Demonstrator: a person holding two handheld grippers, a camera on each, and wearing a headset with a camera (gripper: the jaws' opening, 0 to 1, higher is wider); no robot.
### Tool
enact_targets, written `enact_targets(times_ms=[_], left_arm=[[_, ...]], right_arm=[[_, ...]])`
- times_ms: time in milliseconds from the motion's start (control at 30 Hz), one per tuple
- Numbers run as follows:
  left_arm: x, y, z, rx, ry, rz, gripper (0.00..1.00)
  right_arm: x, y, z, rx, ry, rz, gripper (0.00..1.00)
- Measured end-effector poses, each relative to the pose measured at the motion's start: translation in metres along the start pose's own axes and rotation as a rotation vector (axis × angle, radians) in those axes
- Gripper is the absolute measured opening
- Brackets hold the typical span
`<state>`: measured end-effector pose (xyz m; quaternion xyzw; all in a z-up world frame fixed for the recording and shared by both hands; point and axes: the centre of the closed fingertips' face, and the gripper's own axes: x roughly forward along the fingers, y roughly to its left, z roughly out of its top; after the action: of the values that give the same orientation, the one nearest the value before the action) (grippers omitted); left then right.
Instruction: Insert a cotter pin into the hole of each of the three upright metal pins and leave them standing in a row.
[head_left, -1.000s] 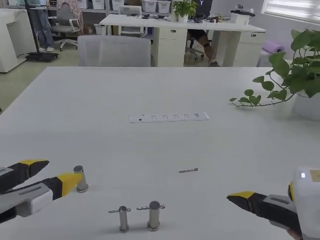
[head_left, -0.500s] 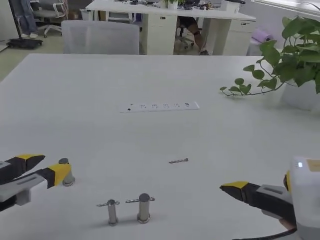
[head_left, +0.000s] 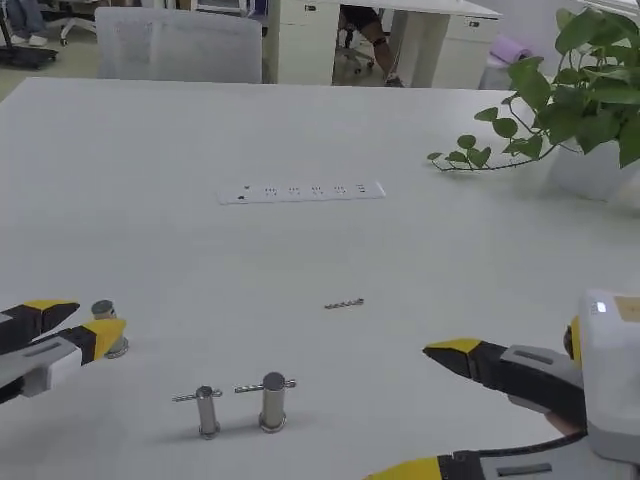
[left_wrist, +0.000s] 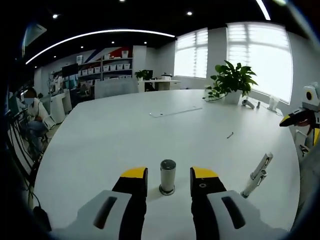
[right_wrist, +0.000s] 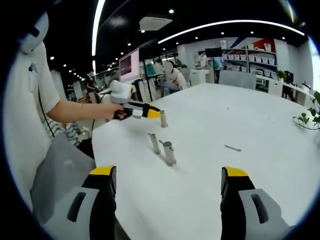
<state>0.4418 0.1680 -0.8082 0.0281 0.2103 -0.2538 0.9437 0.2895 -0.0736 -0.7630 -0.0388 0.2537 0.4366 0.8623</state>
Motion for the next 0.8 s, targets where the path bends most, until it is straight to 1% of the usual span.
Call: enact_targets(times_ms=[100, 233, 300, 433, 500, 633, 800], left_arm=[[0.004, -0.001, -0.001, -0.002, -0.001, -0.005, 0.31], [0.01, -0.002, -0.005, -0.011, 0.008, -0.013, 0.27], [0.012, -0.002, -0.007, -0.005, 0.01, -0.014, 0.26], [0.016, 0.0, -0.01, -0.005, 0.016, -0.01, 0.21], [0.017, 0.001, -0.01, -0.006, 0.016, -0.006, 0.2], [0.019, 0.002, -0.01, -0.009, 0.01, -0.006, 0.14], [0.02, 0.0, -0.011, -0.007, 0.009, -0.015, 0.12]], right_arm=[[0.0, -0.001, -0.001, -0.004, 0.006, -0.006, 0.87], [-0.001, -0.003, -0.002, 0.005, 0.011, -0.011, 0.87], [-0.002, -0.004, -0.003, 0.004, 0.015, -0.014, 0.87], [-0.001, -0.005, -0.004, 0.007, 0.017, -0.014, 0.87], [0.0, -0.004, -0.004, 0.006, 0.019, -0.013, 0.87], [0.001, -0.005, -0.007, -0.003, 0.034, -0.015, 0.87], [0.001, -0.004, -0.007, -0.008, 0.037, -0.015, 0.86]])
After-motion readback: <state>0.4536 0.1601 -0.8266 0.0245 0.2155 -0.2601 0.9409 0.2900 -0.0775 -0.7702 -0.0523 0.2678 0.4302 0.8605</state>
